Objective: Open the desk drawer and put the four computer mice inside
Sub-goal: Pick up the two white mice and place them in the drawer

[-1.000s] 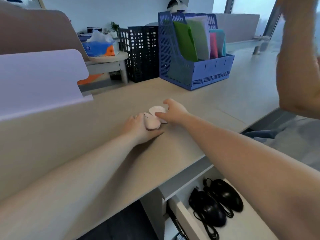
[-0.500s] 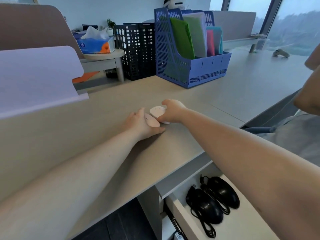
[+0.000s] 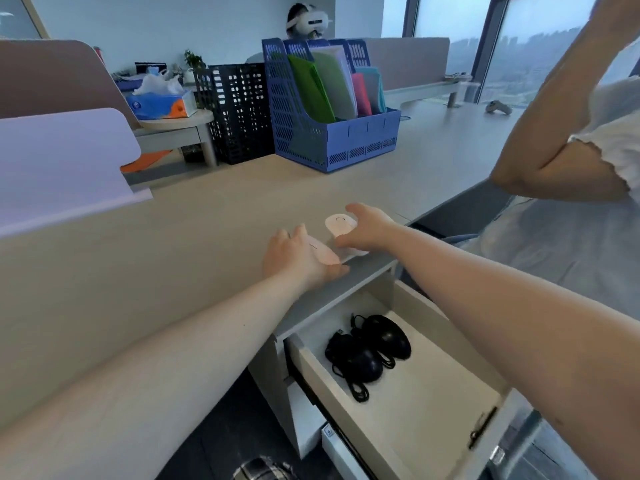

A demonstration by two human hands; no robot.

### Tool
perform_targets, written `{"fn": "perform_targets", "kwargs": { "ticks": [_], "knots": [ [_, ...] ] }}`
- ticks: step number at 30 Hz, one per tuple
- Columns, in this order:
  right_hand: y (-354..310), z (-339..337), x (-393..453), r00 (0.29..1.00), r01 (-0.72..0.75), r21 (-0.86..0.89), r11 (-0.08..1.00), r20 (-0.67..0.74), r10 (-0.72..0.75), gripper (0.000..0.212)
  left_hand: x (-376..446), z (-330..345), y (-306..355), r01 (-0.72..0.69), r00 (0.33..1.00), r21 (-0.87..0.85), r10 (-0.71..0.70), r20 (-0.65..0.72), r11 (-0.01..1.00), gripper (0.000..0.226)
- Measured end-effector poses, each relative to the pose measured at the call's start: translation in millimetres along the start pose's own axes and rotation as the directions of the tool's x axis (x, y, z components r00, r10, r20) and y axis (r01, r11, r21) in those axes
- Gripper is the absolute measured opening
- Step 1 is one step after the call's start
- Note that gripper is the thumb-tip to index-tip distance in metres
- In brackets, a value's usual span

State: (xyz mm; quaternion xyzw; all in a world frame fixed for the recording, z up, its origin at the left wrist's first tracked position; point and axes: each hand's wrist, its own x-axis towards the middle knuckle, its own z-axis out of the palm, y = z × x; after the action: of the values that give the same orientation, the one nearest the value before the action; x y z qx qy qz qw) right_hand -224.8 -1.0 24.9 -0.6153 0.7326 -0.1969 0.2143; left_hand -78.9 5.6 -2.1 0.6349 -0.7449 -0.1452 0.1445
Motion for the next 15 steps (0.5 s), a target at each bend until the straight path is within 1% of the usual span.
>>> {"fn": "perform_targets", "kwargs": {
  "ticks": [3,5,7,9,11,13,15],
  "knots": [
    [34.8,-1.5,-36.1,0.998,-0.061,-0.005,0.998,0.000,0.061,0.084,-41.2,26.4,25.6,-0.049,0.998,-0.029,0.050,0.033,0.998,0.110],
    [59.4,3.0,-57.0,0.993,-0.105,-0.064,0.992,0.038,0.108,0.081,-66.1,47.5,39.6,-0.072,0.995,-0.023,0.073,0.063,0.997,0.105],
    [83.6,9.5,-73.7,0.982,-0.144,-0.127,0.981,0.103,0.157,0.079,-86.6,68.7,50.1,-0.093,0.990,0.032,0.089,0.105,0.995,0.101],
    [105.9,16.3,-86.3,0.960,-0.187,-0.154,0.970,0.180,0.213,0.079,-100.5,89.3,55.1,-0.090,0.986,0.086,0.077,0.146,0.992,0.098],
    [126.0,24.8,-94.1,0.933,-0.223,-0.183,0.958,0.244,0.264,0.077,-108.6,109.1,55.6,-0.067,0.982,0.133,0.041,0.187,0.989,0.103],
    [142.8,32.3,-97.3,0.910,-0.235,-0.228,0.945,0.289,0.296,0.072,-114.2,128.8,53.9,-0.055,0.975,0.170,0.017,0.219,0.984,0.108],
    [155.3,38.0,-98.9,0.890,-0.236,-0.255,0.938,0.331,0.314,0.067,-119.8,148.3,50.9,-0.058,0.971,0.176,0.015,0.239,0.983,0.106]
  ]
}}
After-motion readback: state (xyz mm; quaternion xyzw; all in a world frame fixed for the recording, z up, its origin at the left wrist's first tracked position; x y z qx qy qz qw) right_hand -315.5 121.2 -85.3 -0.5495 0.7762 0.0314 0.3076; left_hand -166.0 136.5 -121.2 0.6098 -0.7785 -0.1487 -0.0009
